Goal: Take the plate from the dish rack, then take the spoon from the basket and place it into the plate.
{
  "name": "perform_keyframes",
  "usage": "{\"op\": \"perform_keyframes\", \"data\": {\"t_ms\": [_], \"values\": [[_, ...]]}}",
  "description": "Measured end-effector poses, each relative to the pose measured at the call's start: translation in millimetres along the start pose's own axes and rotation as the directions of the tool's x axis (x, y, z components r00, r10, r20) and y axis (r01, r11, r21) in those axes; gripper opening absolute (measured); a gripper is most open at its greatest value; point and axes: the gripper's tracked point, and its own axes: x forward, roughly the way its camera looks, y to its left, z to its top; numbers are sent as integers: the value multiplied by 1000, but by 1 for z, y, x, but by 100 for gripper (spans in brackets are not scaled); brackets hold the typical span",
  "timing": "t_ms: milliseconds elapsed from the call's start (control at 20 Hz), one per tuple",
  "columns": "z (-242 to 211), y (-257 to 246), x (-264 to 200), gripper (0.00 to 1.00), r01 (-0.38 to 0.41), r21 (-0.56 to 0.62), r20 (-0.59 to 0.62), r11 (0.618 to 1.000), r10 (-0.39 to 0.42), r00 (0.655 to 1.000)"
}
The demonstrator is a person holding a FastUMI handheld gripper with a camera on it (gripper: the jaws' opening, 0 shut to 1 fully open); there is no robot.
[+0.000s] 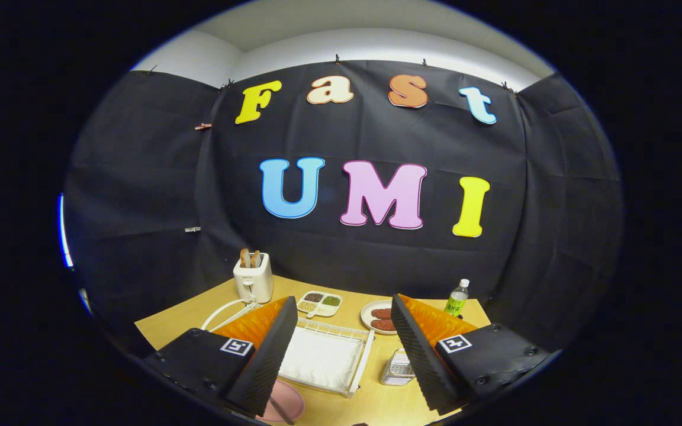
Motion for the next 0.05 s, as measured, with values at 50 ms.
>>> {"op": "perform_keyframes", "data": {"t_ms": [50], "values": [[2, -1, 0, 97, 4, -3, 3, 1000, -4, 1000]]}}
